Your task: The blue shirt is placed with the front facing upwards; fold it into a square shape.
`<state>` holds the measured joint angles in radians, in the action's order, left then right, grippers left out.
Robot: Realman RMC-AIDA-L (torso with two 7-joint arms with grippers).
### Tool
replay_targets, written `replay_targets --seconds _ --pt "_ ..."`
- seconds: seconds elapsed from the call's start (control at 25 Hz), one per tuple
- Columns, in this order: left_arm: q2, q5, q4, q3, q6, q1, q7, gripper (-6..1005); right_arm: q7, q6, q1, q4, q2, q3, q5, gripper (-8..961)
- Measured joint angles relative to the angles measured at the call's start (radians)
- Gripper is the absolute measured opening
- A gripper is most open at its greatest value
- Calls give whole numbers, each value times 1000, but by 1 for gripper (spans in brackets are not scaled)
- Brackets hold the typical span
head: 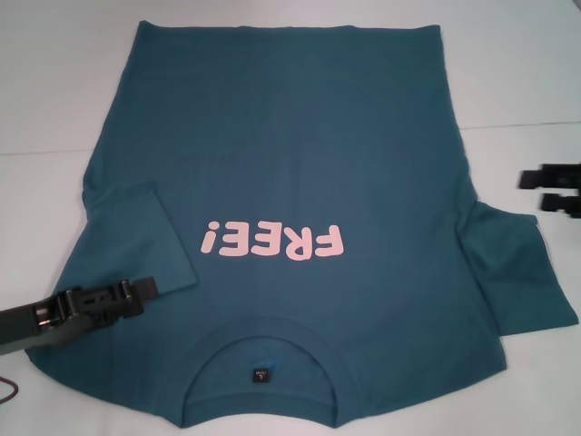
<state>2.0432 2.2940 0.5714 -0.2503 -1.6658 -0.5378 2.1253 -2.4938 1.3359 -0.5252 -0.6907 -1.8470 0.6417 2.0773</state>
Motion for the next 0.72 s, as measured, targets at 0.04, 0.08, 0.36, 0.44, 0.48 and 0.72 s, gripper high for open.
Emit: replay_targets --seconds 0.04,0.08,0.36,0.44,0.48,0.72 --pt "0 0 -1 0 1 -2 2 629 -14 -1 1 -5 3 -20 34 676" --pt "1 0 -2 0 2 -4 2 629 -22 -4 0 -9 5 -34 64 676" --pt "2 -1 -2 0 14 -13 4 629 -46 -56 -16 -8 5 -72 200 677" --pt "2 -1 -2 0 15 -13 5 628 -47 -73 -19 -4 5 -70 217 674" --pt "2 -1 -3 0 16 -13 5 628 -48 -91 -24 3 2 -69 229 673" --pt "5 -1 -5 0 28 -13 5 628 -47 -159 -51 75 -2 -62 241 664"
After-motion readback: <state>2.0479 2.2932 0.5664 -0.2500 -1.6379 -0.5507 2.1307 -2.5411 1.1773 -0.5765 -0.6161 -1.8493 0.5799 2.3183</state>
